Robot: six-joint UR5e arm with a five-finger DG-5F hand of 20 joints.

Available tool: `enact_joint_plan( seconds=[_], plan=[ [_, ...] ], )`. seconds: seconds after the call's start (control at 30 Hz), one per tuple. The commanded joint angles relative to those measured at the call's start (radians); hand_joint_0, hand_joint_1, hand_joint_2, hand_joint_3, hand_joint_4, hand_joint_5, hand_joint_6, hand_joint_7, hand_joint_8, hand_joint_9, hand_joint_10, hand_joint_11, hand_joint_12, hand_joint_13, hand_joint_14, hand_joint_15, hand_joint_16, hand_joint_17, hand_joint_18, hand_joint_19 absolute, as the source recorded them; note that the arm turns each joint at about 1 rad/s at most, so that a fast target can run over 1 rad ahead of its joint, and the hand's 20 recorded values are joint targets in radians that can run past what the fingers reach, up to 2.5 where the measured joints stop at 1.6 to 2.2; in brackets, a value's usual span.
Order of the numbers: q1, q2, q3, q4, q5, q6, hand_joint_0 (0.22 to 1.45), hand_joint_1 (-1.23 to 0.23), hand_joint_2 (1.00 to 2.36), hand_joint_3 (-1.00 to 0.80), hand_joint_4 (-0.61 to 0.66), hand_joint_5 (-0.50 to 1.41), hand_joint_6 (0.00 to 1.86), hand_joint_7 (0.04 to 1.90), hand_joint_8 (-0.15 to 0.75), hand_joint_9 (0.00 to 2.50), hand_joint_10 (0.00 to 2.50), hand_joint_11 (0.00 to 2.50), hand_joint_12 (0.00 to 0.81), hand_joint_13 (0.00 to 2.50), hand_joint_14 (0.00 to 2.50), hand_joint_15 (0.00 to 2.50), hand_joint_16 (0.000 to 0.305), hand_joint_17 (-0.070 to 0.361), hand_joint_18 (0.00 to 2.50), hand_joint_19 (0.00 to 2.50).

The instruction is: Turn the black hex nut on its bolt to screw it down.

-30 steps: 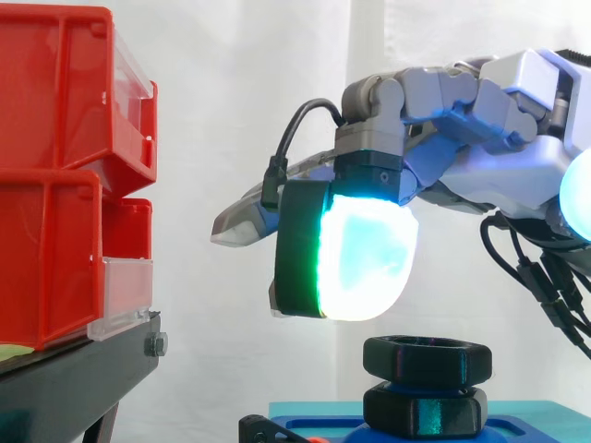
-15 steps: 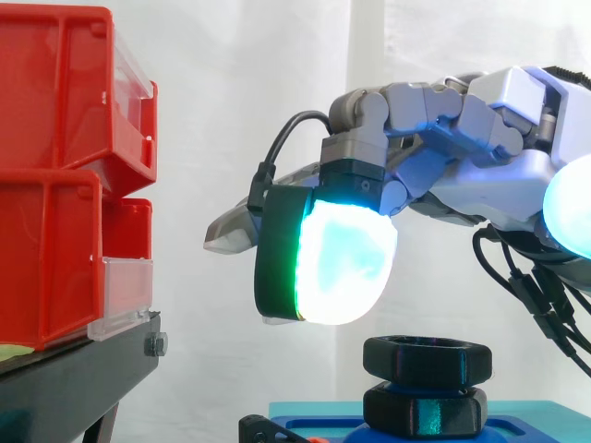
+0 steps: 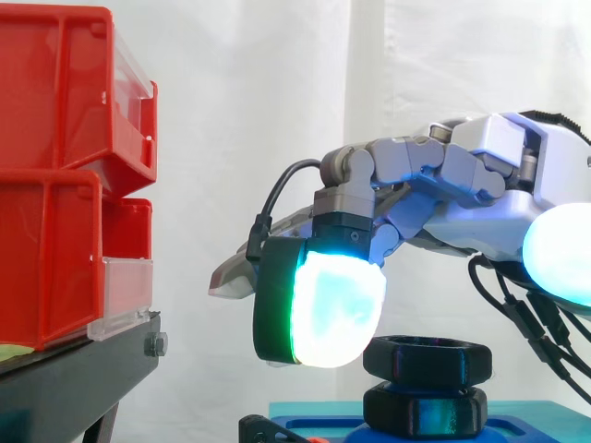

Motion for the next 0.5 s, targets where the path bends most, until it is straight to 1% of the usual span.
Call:
enact_joint_plan(
  seconds=[0.0, 0.13, 0.33, 0.37, 0.47],
  plan=[
    [-0.005, 0.0, 0.0, 0.011, 0.001, 0.006, 0.5, -0.14, 1.0, -0.5, 0.27, -0.08, 0.5, 1.21, 0.307, 0.87, 0.01, 0.21, 0.374, 0.63, 0.0, 0.15, 0.053, 0.119, 0.57, 0.26],
    [-0.006, 0.0, 0.0, 0.023, -0.002, 0.006, 0.5, -0.1, 1.0, -0.5, 0.24, -0.06, 0.5, 1.33, 0.311, 0.94, 0.01, 0.22, 0.366, 0.66, 0.01, 0.15, 0.053, 0.119, 0.58, 0.27],
    [-0.011, 0.0, 0.0, 0.029, -0.002, 0.015, 0.5, -0.09, 1.0, -0.5, 0.25, -0.06, 0.5, 1.3, 0.309, 0.94, 0.01, 0.22, 0.367, 0.65, 0.01, 0.15, 0.053, 0.119, 0.59, 0.27],
    [-0.017, 0.0, 0.0, 0.043, -0.005, 0.014, 0.5, -0.09, 1.0, -0.5, 0.25, -0.06, 0.5, 1.3, 0.309, 0.94, 0.01, 0.22, 0.367, 0.65, 0.01, 0.15, 0.053, 0.119, 0.59, 0.27],
    [-0.02, 0.0, 0.0, 0.062, -0.013, 0.014, 0.5, -0.1, 1.0, -0.5, 0.25, -0.07, 0.5, 1.27, 0.309, 0.94, 0.01, 0.21, 0.368, 0.65, 0.0, 0.15, 0.053, 0.119, 0.59, 0.27]
  ],
)
